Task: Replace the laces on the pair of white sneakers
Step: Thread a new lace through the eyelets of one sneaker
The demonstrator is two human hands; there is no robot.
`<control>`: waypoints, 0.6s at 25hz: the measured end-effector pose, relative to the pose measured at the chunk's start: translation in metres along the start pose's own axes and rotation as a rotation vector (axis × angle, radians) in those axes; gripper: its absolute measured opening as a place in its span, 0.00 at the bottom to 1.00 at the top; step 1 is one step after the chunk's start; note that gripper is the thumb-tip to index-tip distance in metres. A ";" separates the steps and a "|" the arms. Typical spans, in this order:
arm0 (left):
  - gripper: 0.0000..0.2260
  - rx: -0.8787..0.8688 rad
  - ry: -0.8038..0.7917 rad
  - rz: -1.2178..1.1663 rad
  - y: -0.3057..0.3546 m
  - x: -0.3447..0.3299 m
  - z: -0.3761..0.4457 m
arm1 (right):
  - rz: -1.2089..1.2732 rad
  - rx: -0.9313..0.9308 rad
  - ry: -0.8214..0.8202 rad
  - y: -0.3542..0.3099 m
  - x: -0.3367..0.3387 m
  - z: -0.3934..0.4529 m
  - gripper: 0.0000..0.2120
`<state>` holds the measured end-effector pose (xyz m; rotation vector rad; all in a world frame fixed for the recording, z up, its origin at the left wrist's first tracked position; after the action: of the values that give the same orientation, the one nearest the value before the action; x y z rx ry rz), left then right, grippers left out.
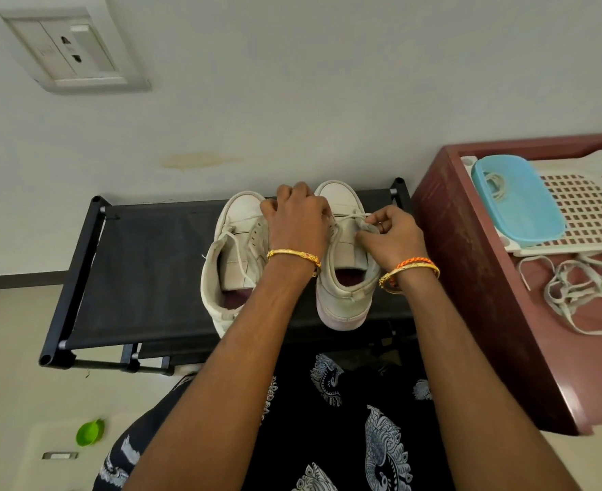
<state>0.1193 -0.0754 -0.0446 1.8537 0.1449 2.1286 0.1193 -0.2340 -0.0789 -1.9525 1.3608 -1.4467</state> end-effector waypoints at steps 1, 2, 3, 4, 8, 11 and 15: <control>0.10 -0.007 -0.012 0.003 0.000 -0.002 0.000 | 0.000 -0.001 -0.004 0.000 0.000 0.001 0.07; 0.10 -0.012 -0.031 0.012 -0.001 -0.005 0.000 | -0.002 -0.001 -0.004 0.000 0.000 0.001 0.07; 0.11 -0.013 -0.048 0.034 -0.003 -0.007 -0.002 | -0.005 -0.001 -0.004 0.000 0.000 0.001 0.07; 0.11 -0.004 -0.055 0.064 -0.008 -0.008 -0.004 | -0.005 -0.002 -0.004 0.000 0.001 0.001 0.07; 0.12 0.177 -0.038 0.140 -0.043 0.003 -0.015 | 0.004 -0.009 -0.009 0.002 0.001 0.001 0.09; 0.12 0.267 -0.020 0.138 -0.056 0.008 -0.022 | 0.008 -0.011 -0.002 0.002 0.001 0.001 0.09; 0.11 0.092 0.076 -0.015 -0.030 0.013 -0.015 | 0.035 -0.037 0.009 0.004 0.001 0.000 0.09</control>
<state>0.1081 -0.0412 -0.0431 1.8159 0.2777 2.2171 0.1173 -0.2365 -0.0813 -1.9374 1.4284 -1.4254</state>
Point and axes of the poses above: each hand's wrist, its own z-axis towards the middle knuckle, its own x-axis out of the back of the hand, y = z × x, the point moved 10 cm from there along z, towards the middle knuckle, and after that the axes turned 15 degrees about -x, right-handed, at the moved point
